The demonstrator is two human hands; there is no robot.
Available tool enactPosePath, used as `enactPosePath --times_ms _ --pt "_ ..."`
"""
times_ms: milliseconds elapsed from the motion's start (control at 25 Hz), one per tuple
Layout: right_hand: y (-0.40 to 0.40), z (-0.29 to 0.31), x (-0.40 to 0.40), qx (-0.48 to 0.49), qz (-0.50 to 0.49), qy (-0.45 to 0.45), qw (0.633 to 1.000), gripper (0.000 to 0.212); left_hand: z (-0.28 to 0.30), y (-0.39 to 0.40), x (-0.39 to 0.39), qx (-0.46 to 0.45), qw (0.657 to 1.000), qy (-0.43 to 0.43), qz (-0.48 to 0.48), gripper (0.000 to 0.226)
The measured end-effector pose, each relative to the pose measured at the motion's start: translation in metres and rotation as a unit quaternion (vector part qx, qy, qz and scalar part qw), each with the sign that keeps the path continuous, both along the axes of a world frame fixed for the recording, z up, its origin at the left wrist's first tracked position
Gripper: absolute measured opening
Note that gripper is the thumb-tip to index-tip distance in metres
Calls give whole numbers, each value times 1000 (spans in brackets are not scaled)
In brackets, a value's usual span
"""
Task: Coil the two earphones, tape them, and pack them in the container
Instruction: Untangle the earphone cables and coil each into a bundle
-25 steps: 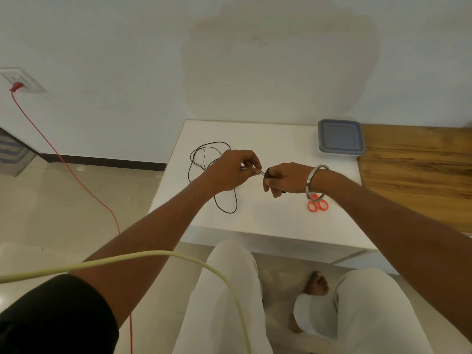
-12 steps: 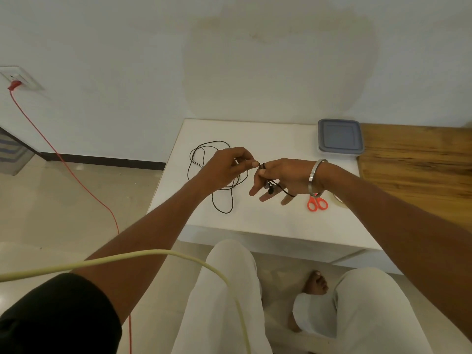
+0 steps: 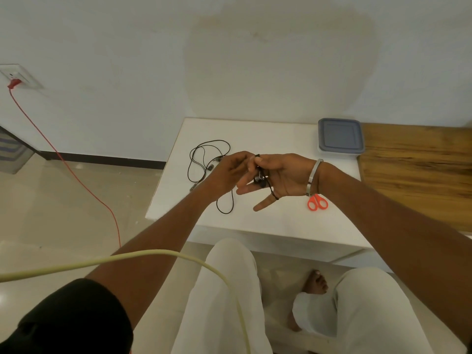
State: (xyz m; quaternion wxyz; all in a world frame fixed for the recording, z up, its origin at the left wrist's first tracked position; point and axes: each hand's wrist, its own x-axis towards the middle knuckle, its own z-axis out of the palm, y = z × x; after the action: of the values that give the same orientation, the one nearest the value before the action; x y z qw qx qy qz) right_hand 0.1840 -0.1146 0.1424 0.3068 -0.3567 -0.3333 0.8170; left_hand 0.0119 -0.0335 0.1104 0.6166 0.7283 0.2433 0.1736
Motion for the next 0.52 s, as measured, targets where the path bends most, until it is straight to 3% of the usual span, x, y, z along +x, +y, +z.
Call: enactPosePath --times_ms 160,320,400,520 --pt "-2 -3 -5 16 -41 80 996 23 -3 -6 1 -109 993 -43 5 41" --pt "3 3 -11 54 -108 153 981 23 -16 -14 8 -127 992 10 13 24" --pt "7 7 -14 72 -170 141 973 24 -22 -22 10 -127 991 41 5 21" --pt "10 7 -15 95 -287 48 952 27 -20 -33 17 -99 992 77 -27 22"
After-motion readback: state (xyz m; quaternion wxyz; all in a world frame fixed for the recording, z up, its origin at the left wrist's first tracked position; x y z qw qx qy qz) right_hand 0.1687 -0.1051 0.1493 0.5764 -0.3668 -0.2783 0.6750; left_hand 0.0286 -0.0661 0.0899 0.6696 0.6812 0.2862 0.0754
